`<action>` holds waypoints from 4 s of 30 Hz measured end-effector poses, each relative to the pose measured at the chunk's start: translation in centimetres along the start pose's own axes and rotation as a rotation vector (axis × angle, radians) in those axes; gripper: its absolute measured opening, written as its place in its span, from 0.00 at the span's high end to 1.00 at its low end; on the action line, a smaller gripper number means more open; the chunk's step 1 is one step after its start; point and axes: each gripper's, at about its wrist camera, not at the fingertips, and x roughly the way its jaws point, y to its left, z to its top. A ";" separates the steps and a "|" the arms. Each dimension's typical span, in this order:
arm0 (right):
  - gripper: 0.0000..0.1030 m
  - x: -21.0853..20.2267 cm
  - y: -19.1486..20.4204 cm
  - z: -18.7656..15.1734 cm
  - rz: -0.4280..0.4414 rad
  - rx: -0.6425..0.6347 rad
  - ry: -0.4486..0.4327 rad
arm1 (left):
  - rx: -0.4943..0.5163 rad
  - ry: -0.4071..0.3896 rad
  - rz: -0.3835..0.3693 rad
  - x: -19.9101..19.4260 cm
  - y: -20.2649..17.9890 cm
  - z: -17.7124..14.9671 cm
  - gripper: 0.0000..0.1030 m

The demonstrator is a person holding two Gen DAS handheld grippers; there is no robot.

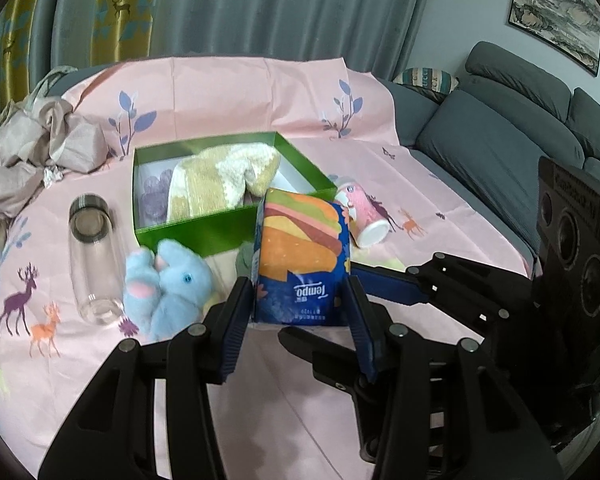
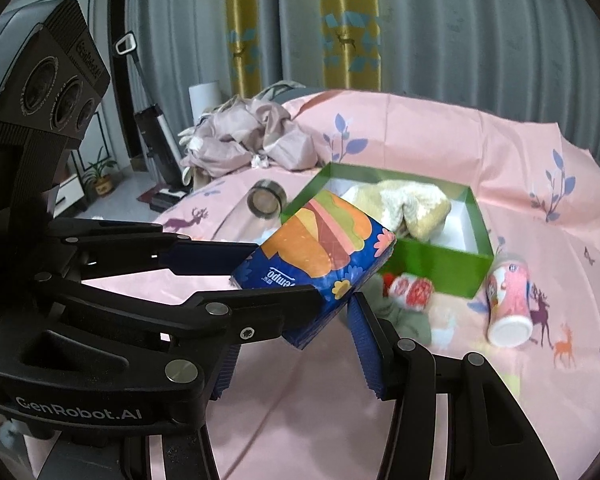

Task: Organize soft objects
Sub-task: 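Lift the Tempo pack with both grippers and carry it toward the box, then lower the Tempo pack into the box and open both grippers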

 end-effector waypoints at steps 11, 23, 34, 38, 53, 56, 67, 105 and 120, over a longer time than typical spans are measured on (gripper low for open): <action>0.48 1.4 -1.2 3.1 0.011 -0.007 -0.060 | 0.026 -0.035 0.036 0.6 1.3 3.3 0.56; 0.48 4.1 -4.1 6.5 -0.023 0.007 -0.097 | 0.069 -0.048 0.035 3.8 2.6 7.7 0.56; 0.48 7.8 -6.9 9.1 -0.045 0.033 -0.115 | 0.101 -0.050 0.061 7.4 4.4 11.3 0.55; 0.48 9.2 -7.6 9.5 -0.047 0.035 -0.110 | 0.077 -0.038 0.046 8.8 5.4 12.0 0.55; 0.48 14.7 -10.0 8.4 -0.031 0.089 -0.003 | -0.073 0.076 0.006 14.9 9.0 11.9 0.57; 0.48 15.5 -10.3 8.2 -0.031 0.099 0.011 | -0.076 0.088 0.014 15.5 9.1 11.7 0.57; 0.48 17.0 -10.8 8.0 -0.027 0.110 0.048 | -0.089 0.119 0.025 17.0 9.8 11.4 0.57; 0.48 18.4 -10.7 7.3 -0.038 0.112 0.115 | -0.103 0.169 0.045 18.3 10.2 11.1 0.53; 0.46 18.6 -10.7 7.1 -0.058 0.109 0.155 | -0.150 0.186 0.091 18.4 10.8 11.0 0.21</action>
